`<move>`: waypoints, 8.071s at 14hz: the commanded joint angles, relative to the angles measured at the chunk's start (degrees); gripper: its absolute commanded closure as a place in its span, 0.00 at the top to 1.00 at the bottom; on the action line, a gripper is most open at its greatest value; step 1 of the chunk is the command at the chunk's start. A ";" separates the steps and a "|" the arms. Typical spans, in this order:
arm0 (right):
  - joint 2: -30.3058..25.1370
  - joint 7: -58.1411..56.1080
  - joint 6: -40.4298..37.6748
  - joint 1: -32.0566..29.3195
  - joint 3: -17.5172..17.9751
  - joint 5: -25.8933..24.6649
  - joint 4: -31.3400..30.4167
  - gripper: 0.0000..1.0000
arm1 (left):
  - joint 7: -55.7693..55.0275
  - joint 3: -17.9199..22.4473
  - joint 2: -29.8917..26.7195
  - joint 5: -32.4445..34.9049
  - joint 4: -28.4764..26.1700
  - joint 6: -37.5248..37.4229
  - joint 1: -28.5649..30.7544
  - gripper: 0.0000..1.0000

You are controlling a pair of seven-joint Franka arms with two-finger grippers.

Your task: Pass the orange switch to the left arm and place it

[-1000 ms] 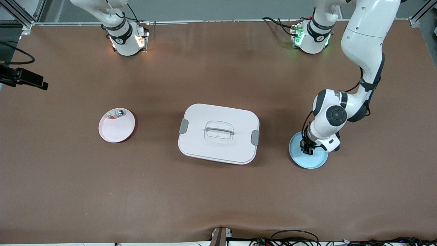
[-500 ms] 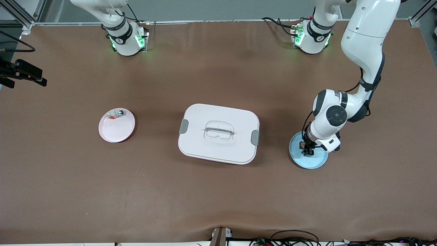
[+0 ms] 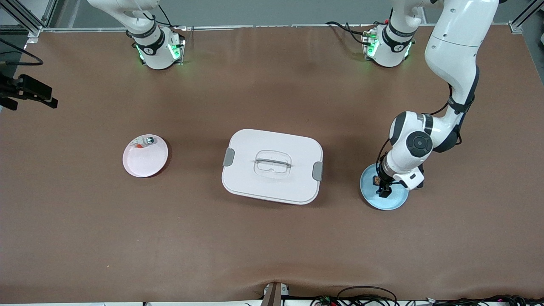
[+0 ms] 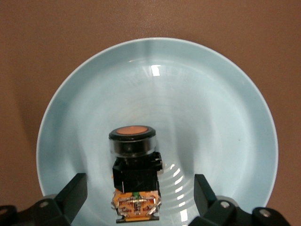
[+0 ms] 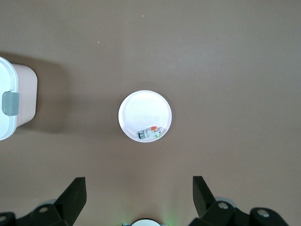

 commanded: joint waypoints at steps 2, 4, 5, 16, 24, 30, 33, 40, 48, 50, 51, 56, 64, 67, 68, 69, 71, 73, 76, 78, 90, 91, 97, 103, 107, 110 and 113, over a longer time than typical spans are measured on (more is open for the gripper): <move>-1.89 1.05 0.32 -0.43 0.39 0.80 -1.64 1.00 | -2.17 -0.03 0.55 1.91 0.65 0.57 0.19 1.00; -1.98 1.05 0.32 0.36 0.04 0.72 -1.64 1.00 | -2.17 -0.02 0.55 1.91 0.73 0.57 0.19 1.00; -1.98 1.14 0.24 1.41 -1.27 0.80 -1.64 1.00 | -2.25 -0.03 0.29 1.91 1.08 0.57 1.06 1.00; -2.77 1.57 0.67 3.53 -5.86 4.06 -1.64 1.00 | 25.63 2.69 -3.40 -8.97 -3.82 1.18 -1.21 1.00; -2.77 3.78 0.85 3.26 -5.68 3.62 -1.55 1.00 | 56.51 3.31 -5.87 -11.97 -6.38 2.94 -2.45 1.00; -2.77 3.16 2.08 3.53 -5.42 1.52 -1.55 1.00 | 76.97 3.31 -6.66 -12.59 -6.91 5.40 -2.97 1.00; -2.77 3.16 2.34 3.62 -5.41 1.07 -1.55 1.00 | 91.06 4.19 -7.10 -14.52 -7.87 5.67 -3.06 1.00; -3.03 3.25 2.87 3.61 -5.50 1.16 -1.55 1.00 | 91.88 4.98 -10.69 -14.96 -7.70 4.44 -2.19 1.00; -3.03 3.42 3.22 4.05 -5.50 1.51 -1.82 1.00 | 98.99 4.98 -19.13 -13.12 -5.42 -11.02 3.88 1.00; -3.03 3.60 3.22 4.05 -5.50 1.60 -1.90 1.00 | 99.00 4.98 -21.94 -13.12 -5.42 -13.04 4.23 1.00; -3.03 3.77 3.14 4.05 -5.50 1.77 -1.82 1.00 | 99.00 5.07 -23.61 -12.94 -5.42 -14.01 4.32 1.00; -3.21 4.04 1.91 4.05 -5.50 2.65 -2.08 1.00 | 99.08 4.90 -30.99 -7.76 -5.50 -21.30 5.46 1.00; -3.30 3.86 1.64 4.05 -5.50 2.65 -2.08 1.00 | 98.21 4.63 -46.72 -7.76 -4.98 -37.64 6.87 1.00; -3.21 3.78 1.73 4.05 -5.59 2.56 -2.08 1.00 | 98.12 4.37 -49.20 -7.76 -0.95 -45.55 6.78 1.00; -3.21 3.78 1.73 4.05 -5.59 2.56 -1.99 1.00 | 98.12 4.37 -49.29 -7.76 1.33 -48.71 6.78 1.00; -3.21 3.78 1.73 4.05 -5.59 2.56 -1.99 1.00 | 98.12 4.28 -49.20 -7.76 3.70 -51.43 6.78 1.00; -3.21 3.78 1.64 4.05 -5.59 2.56 -1.99 1.00 | 98.03 4.28 -48.41 -7.84 8.10 -53.92 6.61 1.00; -3.21 3.78 1.73 4.05 -5.59 2.56 -1.99 1.00 | 98.21 4.28 -44.91 -7.84 13.63 -54.27 6.43 1.00; -3.21 3.78 1.90 4.05 -5.50 2.56 -1.99 1.00 | 98.12 4.28 -36.75 -8.46 21.80 -54.80 6.26 1.00; -3.21 3.78 1.82 4.05 -5.50 2.56 -2.08 1.00 | 97.07 4.37 -30.68 -7.94 28.13 -54.80 5.99 1.00; -3.21 3.78 1.99 3.88 -5.68 2.56 -1.99 1.00 | 96.98 3.49 -30.03 -7.76 25.53 -60.08 6.25 1.00; -3.21 3.78 1.91 3.88 -5.68 2.56 -1.99 1.00 | 96.71 3.40 -31.08 -7.76 24.56 -59.81 6.34 1.00; -3.12 3.78 1.99 3.88 -5.68 2.47 -1.99 1.00 | 94.96 3.31 -35.14 -7.76 20.16 -56.82 6.52 1.00; -3.12 3.78 1.99 3.88 -5.68 2.39 -1.99 1.00 | 95.83 1.56 -34.96 -2.92 20.07 -58.40 6.61 1.00; -3.12 3.78 2.17 3.88 -5.68 2.39 -1.99 1.00 | 95.83 1.56 -34.52 -2.75 20.25 -59.46 6.61 1.00; -3.12 3.78 2.17 3.97 -5.68 2.30 -1.99 1.00 | 96.18 1.56 -34.43 -2.83 20.25 -60.07 6.69 1.00; -3.12 3.78 2.17 3.97 -5.59 2.39 -1.99 1.00 | 96.18 1.56 -34.43 -2.83 20.25 -60.08 6.61 1.00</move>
